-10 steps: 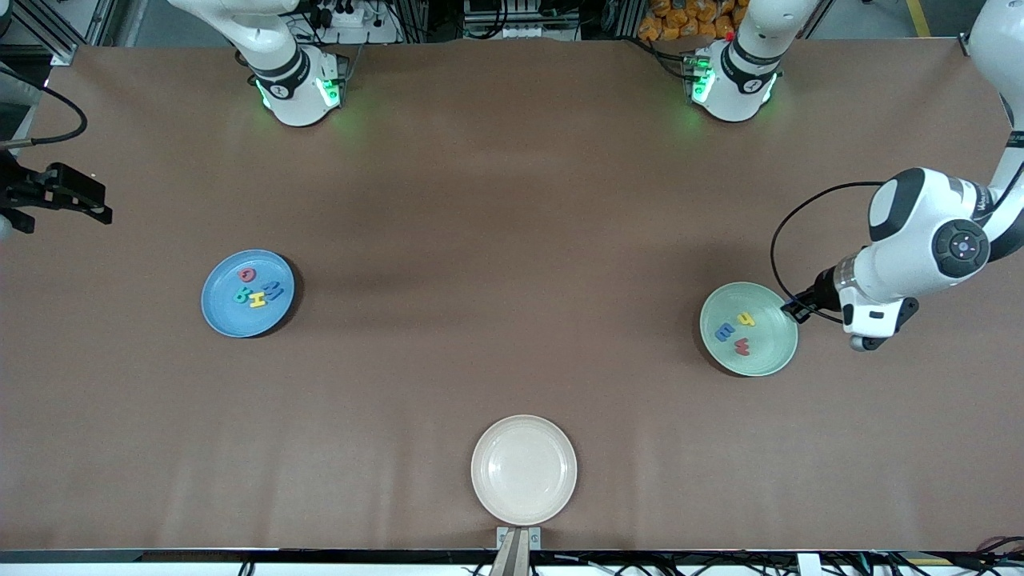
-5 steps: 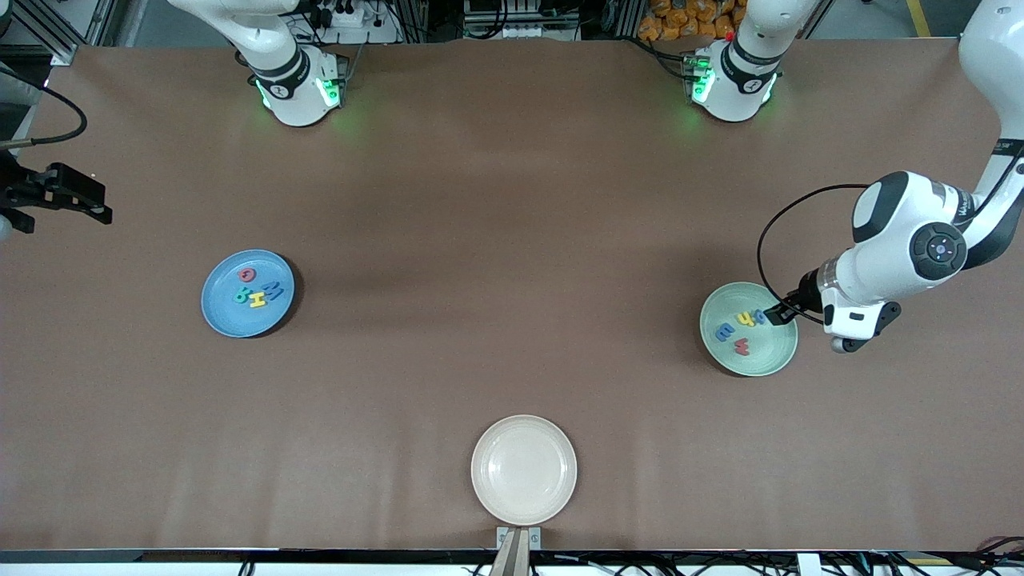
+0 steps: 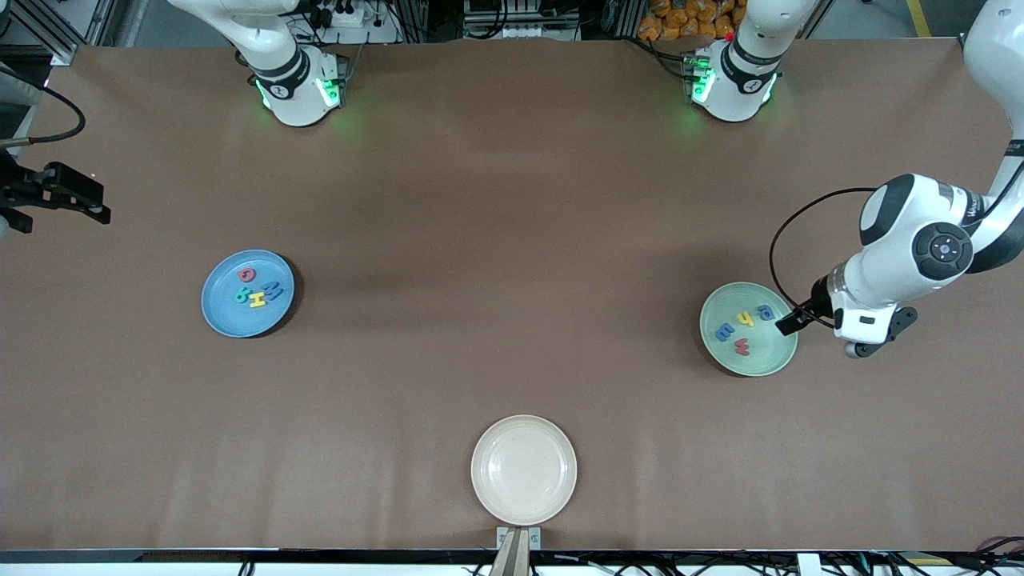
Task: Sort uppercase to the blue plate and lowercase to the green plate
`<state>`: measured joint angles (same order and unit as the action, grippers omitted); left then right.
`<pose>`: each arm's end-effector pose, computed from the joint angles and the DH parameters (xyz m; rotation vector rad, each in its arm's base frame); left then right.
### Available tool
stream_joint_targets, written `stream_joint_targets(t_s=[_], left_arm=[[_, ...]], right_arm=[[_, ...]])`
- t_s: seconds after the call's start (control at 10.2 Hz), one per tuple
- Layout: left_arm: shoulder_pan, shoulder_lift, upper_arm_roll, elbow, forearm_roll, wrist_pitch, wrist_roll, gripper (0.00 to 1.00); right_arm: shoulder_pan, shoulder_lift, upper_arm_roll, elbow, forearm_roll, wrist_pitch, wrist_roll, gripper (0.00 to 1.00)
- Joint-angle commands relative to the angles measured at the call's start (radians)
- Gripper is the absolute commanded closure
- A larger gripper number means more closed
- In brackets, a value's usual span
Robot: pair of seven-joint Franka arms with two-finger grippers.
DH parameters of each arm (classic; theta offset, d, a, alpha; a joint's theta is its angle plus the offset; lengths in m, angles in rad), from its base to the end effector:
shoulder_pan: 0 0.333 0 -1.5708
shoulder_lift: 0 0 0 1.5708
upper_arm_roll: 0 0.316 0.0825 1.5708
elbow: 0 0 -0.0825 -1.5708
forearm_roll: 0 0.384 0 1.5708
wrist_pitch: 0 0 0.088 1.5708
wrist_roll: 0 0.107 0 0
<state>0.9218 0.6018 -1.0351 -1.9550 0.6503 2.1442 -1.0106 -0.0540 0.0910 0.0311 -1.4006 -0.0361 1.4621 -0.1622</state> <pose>0.6021 -0.0088 0.2917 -2.9793 -0.8802 0.0384 0.5717 -0.0182 0.6434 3.1038 0.2111 -0.0504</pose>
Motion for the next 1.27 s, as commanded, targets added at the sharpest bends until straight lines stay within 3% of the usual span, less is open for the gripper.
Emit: stream_joint_targets(t_s=[0.0, 0.1, 0.2, 0.49, 0.59, 0.98, 1.17], left_arm=[[-0.006, -0.040, 0.000, 0.001, 0.041, -0.012, -0.007, 0.00], [-0.020, -0.072, 0.027, 0.001, 0.042, -0.015, 0.024, 0.00], [-0.135, -0.124, 0.158, 0.002, 0.008, -0.014, 0.090, 0.00], [-0.552, -0.305, 0.630, -0.004, -0.350, 0.000, 0.402, 0.00], [-0.620, -0.354, 0.709, -0.015, -0.420, -0.001, 0.471, 0.00], [-0.693, -0.509, 0.736, 0.011, -0.477, -0.017, 0.495, 0.00], [-0.707, -0.546, 0.736, 0.114, -0.535, -0.120, 0.609, 0.00]], right_arm=[[-0.007, 0.003, 0.006, 0.018, 0.007, -0.012, 0.000, 0.00], [-0.007, 0.003, 0.006, 0.018, 0.007, -0.012, 0.000, 0.00], [-0.009, 0.004, 0.006, 0.018, 0.007, -0.012, 0.000, 0.00], [-0.007, 0.003, 0.004, 0.018, 0.007, -0.014, 0.000, 0.00], [-0.009, 0.003, 0.004, 0.018, 0.007, -0.012, 0.000, 0.00], [-0.009, 0.003, 0.004, 0.018, 0.005, -0.012, 0.000, 0.00], [-0.009, 0.003, 0.004, 0.018, 0.007, -0.012, 0.000, 0.00]])
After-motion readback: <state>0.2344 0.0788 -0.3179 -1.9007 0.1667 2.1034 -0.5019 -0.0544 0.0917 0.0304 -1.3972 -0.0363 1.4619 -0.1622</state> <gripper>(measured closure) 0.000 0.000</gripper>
